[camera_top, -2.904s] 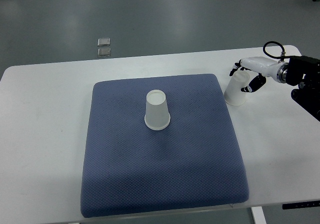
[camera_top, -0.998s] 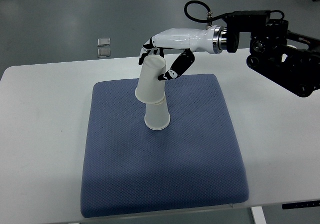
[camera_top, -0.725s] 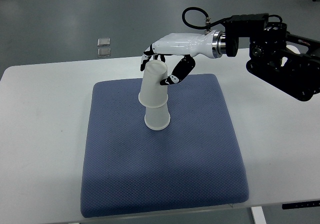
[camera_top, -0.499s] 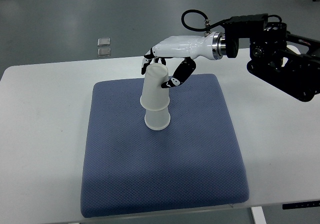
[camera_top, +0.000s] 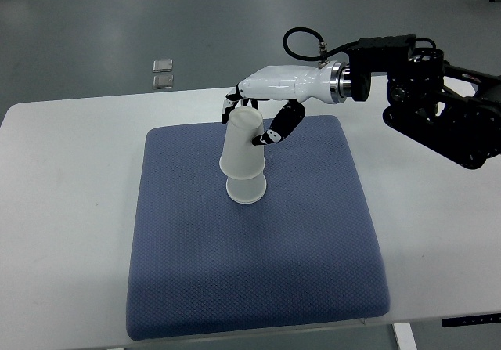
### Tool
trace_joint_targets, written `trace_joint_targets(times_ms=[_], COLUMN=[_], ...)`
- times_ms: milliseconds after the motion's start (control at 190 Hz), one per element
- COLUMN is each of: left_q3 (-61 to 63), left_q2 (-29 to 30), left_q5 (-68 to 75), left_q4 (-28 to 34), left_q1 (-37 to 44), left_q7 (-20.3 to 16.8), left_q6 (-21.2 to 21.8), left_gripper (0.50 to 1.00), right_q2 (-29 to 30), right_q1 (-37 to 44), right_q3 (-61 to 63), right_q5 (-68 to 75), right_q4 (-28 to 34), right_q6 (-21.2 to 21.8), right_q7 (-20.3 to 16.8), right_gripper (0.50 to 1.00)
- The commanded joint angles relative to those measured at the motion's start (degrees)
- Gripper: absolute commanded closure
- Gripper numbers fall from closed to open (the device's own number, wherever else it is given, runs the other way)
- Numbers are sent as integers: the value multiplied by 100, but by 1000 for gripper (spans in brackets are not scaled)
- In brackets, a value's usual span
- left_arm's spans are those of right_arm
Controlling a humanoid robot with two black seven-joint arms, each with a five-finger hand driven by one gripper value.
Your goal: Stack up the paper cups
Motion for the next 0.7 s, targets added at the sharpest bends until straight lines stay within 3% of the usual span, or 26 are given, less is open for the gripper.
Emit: trace_joint_targets(times_ms=[0,58,179,693], left_q3=[0,0,0,0], left_q2=[0,0,0,0], left_q5=[0,0,0,0], left_q4=[7,-2,-2,-2], left_q1=[0,0,0,0], left_q7=[-5,-5,4,4], left_q6=[0,0,0,0], left_gripper=[500,500,500,500], right_q2=[7,15,15,7], right_q1=[-49,-58,-84,-102], right_q3=[0,0,9,220], right_q5=[-2,-2,-2,323], right_q4=[-25,-78,-87,-324], right_q6=[-6,-15,-6,-15], right_q7=[0,0,0,-18], right_gripper=[822,718,601,581])
